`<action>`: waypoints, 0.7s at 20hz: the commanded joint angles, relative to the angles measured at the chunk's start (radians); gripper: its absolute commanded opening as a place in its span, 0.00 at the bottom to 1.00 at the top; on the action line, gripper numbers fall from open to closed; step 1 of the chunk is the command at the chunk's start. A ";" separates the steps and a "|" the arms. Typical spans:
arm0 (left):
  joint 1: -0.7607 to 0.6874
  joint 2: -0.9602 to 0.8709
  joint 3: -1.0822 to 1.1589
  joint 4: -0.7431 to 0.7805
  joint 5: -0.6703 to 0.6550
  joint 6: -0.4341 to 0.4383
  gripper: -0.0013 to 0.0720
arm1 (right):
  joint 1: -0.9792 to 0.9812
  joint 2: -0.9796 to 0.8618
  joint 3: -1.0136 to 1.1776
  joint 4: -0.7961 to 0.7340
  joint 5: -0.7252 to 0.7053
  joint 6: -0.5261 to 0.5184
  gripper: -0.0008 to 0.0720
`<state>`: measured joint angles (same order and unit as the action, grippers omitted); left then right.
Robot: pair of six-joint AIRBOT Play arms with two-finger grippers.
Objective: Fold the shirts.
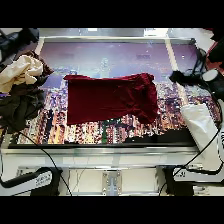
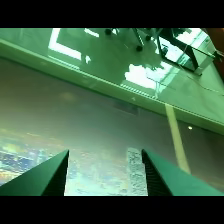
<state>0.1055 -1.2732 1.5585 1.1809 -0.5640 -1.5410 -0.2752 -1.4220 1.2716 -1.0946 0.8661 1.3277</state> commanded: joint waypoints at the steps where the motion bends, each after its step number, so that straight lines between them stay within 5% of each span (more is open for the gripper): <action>1: 0.013 0.144 -0.048 0.215 -0.168 -0.029 0.65 | -0.164 0.018 -0.158 0.121 0.259 -0.063 0.55; 5: 0.013 0.257 -0.226 0.198 -0.245 -0.094 0.65 | -0.154 -0.017 -0.375 0.382 0.152 -0.253 0.55; 6: 0.013 0.276 -0.265 0.169 -0.241 -0.094 0.65 | -0.129 -0.045 -0.395 0.412 0.152 -0.276 0.61; 7: 0.013 0.287 -0.289 0.145 -0.241 -0.094 0.65 | -0.106 -0.073 -0.399 0.425 0.151 -0.282 0.78; 8: 0.013 0.292 -0.306 0.118 -0.242 -0.093 0.65 | -0.082 -0.101 -0.399 0.441 0.136 -0.283 0.80; 11: 0.013 0.294 -0.314 0.090 -0.243 -0.093 0.65 | -0.034 -0.147 -0.399 0.493 0.062 -0.309 0.79; 14: 0.013 0.294 -0.314 0.090 -0.247 -0.093 0.65 | -0.003 -0.149 -0.399 0.545 0.010 -0.332 0.60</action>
<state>0.1169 -0.9863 1.2572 1.2850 -0.8017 -1.6295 -0.3096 -1.5524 0.8814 -0.6144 0.9340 1.0294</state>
